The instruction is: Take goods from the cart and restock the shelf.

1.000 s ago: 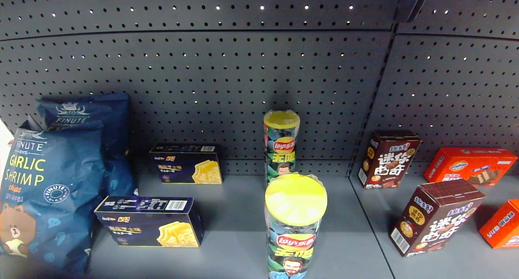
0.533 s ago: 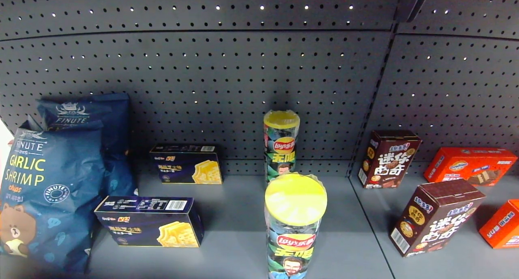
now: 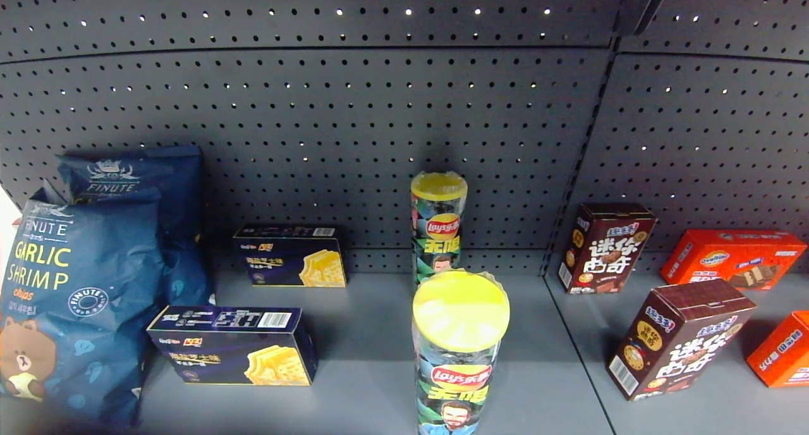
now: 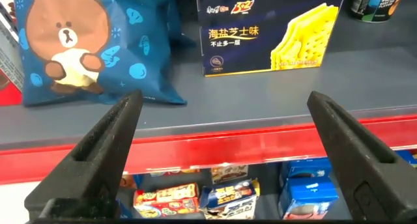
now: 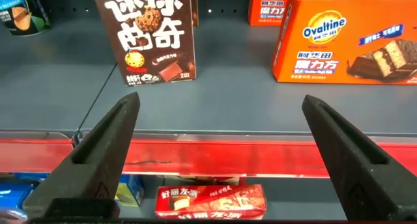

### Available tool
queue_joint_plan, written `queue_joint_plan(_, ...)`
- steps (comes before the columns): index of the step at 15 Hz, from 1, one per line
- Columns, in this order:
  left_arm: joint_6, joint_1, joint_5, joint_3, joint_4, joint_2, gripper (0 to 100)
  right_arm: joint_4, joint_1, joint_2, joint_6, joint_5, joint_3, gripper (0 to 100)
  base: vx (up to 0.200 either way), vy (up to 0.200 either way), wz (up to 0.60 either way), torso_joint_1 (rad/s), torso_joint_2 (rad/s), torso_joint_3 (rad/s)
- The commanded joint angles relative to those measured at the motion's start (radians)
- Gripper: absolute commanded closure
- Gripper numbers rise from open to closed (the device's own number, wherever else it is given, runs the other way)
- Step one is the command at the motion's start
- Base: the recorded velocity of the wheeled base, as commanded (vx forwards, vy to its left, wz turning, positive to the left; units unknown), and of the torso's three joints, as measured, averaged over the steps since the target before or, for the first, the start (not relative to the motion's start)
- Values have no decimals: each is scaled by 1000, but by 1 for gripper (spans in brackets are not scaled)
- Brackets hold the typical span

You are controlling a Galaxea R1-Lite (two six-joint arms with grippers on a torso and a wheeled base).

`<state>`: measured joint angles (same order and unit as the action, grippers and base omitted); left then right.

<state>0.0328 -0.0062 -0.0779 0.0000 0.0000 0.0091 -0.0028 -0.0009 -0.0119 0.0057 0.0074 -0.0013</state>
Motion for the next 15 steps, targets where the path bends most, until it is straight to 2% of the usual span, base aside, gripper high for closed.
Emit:
queue_joint_plan(1,1,-1,-2,-2,0,0,0,0,1,6,0,0,0,0,0,0,0,0,0,0)
queue_joint_plan(7,3,-1,-2,0,0,0,0,0,-1,6,2,8,0,0,0,0,0,0,0,0)
queue_joint_plan(8,7,-1,-2,0,0,0,0,0,-1,6,0,8,0,0,-200,0,0,7,7,7)
queue_joint_plan(13,16,-1,-11,0,0,0,0,1,-1,6,-1,9,0,0,0,0,0,0,0,0)
queue_joint_plan(15,18,-1,-16,0,0,0,0,0,1,6,-1,9,0,0,-100,0,0,6,1,-1)
